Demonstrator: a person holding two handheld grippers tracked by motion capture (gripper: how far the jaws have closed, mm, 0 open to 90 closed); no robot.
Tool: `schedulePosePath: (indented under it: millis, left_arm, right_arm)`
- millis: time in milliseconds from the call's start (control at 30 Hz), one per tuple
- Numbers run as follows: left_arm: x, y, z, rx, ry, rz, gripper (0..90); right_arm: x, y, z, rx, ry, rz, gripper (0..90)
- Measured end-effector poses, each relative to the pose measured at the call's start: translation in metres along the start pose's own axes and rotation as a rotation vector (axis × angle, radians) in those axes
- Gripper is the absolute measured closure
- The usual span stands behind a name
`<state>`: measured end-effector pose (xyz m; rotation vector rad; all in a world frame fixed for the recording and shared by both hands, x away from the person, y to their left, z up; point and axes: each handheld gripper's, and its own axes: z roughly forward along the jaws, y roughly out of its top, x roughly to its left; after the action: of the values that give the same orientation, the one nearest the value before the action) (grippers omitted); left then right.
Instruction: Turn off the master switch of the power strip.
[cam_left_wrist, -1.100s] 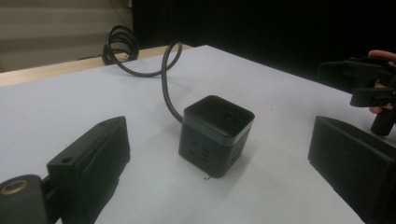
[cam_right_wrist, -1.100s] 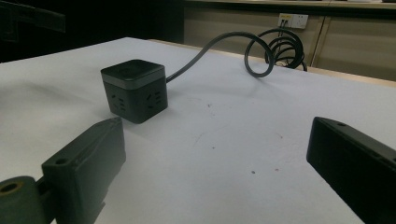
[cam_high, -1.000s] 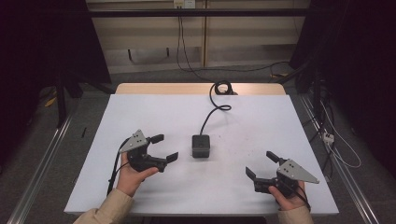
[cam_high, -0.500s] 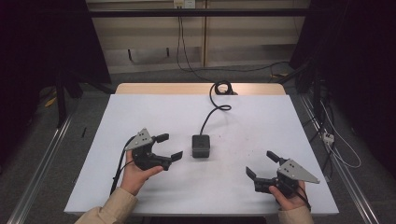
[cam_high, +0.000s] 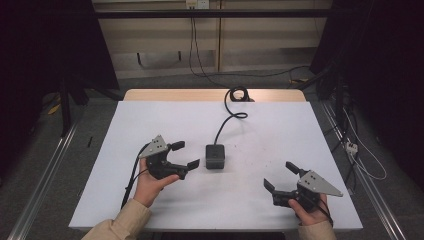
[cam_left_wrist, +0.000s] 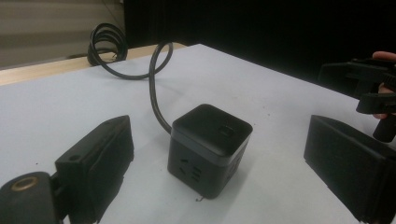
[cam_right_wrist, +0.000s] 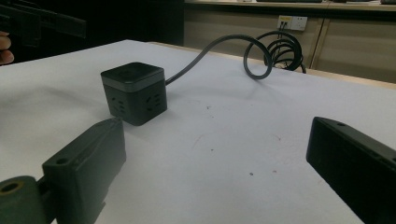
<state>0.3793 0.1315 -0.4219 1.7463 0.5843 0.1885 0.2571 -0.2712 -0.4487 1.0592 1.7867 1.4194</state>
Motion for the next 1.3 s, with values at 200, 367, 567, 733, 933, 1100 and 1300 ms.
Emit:
schedulePosePath:
  millis: [200, 367, 567, 733, 933, 1100, 1300]
  left_arm:
    - [0.0, 0.001, 0.005, 0.001, -0.007, 0.001, 9.8]
    - [0.0, 0.001, 0.009, 0.003, -0.016, 0.004, 12.2]
    - [0.0, 0.002, 0.013, 0.005, -0.038, 0.015, 17.3]
    - [-0.002, 0.004, 0.016, 0.016, -0.039, 0.029, 22.7]
    - [-0.003, 0.004, 0.022, 0.03, -0.054, 0.053, 32.7]
    - [-0.003, 0.004, 0.025, 0.043, -0.082, 0.061, 39.8]
    - [-0.004, 0.004, 0.028, 0.049, -0.079, 0.074, 44.7]
  right_arm:
    - [0.0, 0.0, 0.0, -0.001, 0.005, 0.002, 4.7]
    - [0.001, 0.0, 0.0, 0.001, 0.007, -0.001, 4.7]
    - [0.001, 0.0, 0.0, 0.002, 0.007, -0.004, 4.7]
    - [0.001, 0.0, 0.001, 0.002, 0.008, -0.009, 4.7]
    - [0.001, 0.001, 0.0, 0.0, 0.009, -0.008, 4.7]
    - [0.001, 0.001, 0.0, 0.0, 0.009, -0.008, 4.7]
    - [0.001, 0.001, 0.0, 0.001, 0.007, -0.006, 4.7]
